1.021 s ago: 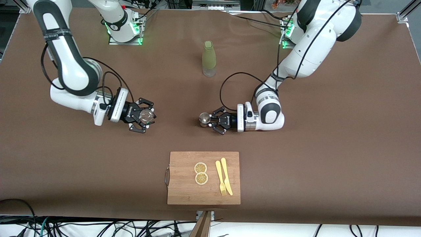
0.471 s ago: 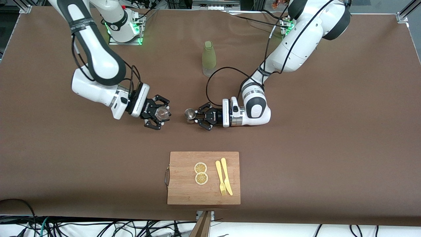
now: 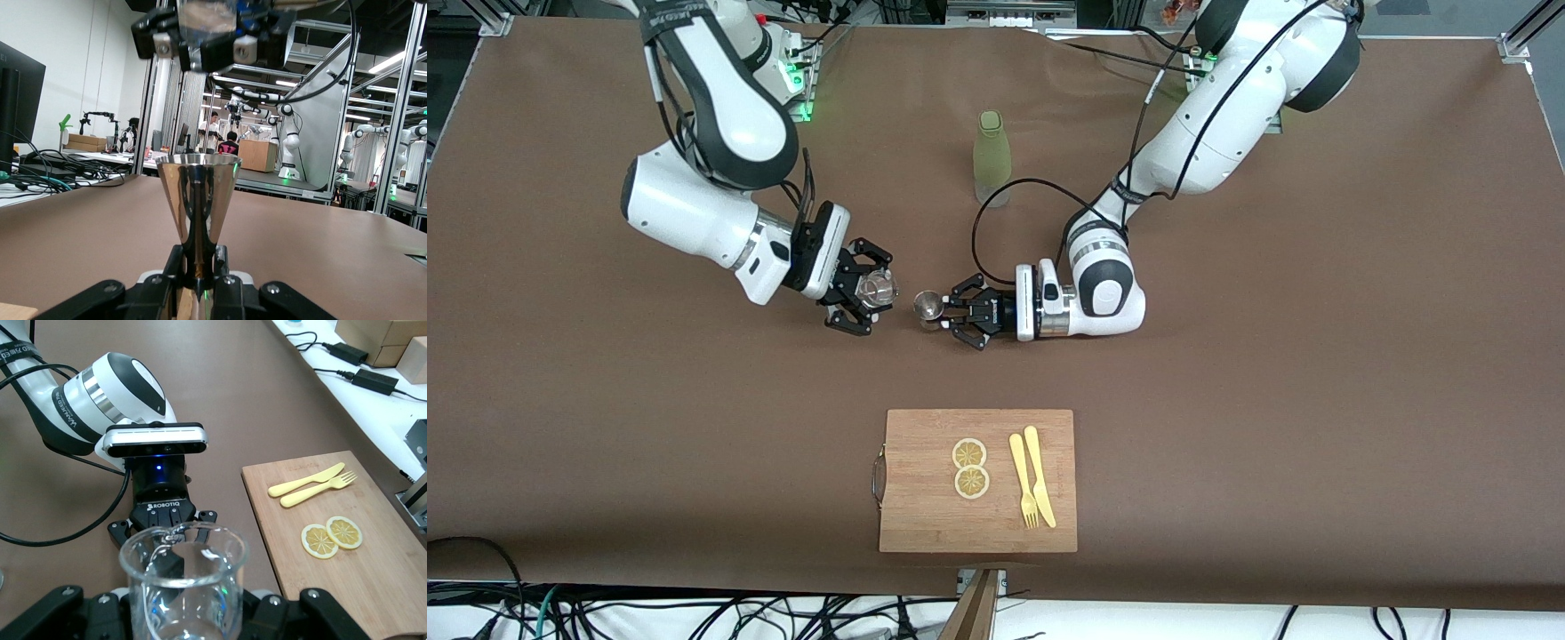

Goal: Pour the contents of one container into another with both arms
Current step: 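Raise the beaker above the jigger with the right gripper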

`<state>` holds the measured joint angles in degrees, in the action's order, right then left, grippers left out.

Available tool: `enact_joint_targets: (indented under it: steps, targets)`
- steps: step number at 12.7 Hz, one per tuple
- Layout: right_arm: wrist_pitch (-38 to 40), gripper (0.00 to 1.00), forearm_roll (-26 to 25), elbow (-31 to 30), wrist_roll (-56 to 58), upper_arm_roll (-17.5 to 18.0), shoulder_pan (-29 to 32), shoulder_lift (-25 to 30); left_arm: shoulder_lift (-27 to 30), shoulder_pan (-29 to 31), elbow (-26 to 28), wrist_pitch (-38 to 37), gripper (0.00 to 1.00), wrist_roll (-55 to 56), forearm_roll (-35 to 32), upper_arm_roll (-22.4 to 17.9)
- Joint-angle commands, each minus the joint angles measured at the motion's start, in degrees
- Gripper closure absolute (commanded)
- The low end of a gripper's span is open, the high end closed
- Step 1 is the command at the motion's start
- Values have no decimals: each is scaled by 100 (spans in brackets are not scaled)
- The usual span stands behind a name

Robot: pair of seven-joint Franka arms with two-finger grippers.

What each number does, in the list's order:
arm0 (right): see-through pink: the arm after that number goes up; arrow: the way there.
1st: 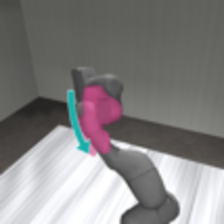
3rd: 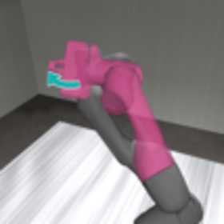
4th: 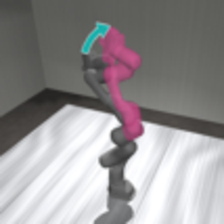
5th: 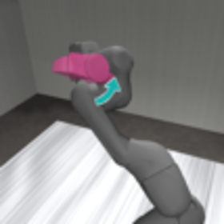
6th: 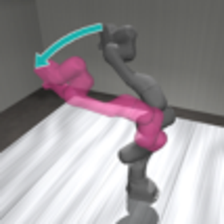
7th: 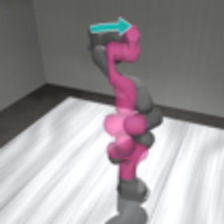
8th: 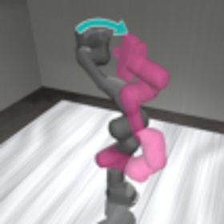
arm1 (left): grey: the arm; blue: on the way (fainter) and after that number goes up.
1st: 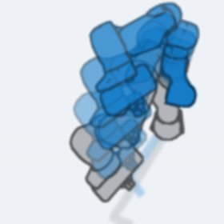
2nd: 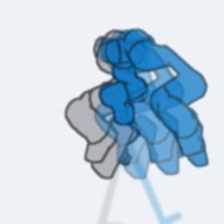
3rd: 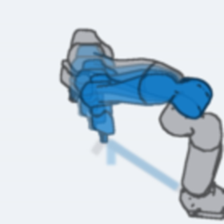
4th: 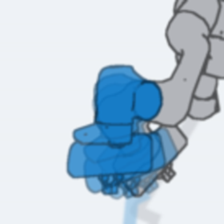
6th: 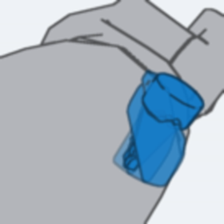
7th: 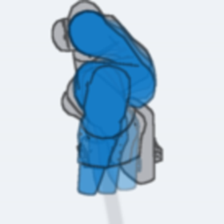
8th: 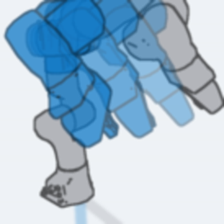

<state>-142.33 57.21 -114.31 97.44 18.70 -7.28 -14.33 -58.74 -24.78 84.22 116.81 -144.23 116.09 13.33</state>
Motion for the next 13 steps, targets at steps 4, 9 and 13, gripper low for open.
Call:
enact_joint_targets:
  steps: [4, 9, 13]
  targets:
    - [-93, 80, -569, -153, -243, 11, -90, 158, -120, -106, -275, 228, 100, -211, 239, -6]
    - [-365, 80, -711, -161, -251, 11, -177, 150, -120, -106, -284, 228, 100, -202, 239, -6]
    - [-603, 80, -992, -153, -252, 28, -222, 97, -120, -106, -284, 228, 100, -202, 239, -6]
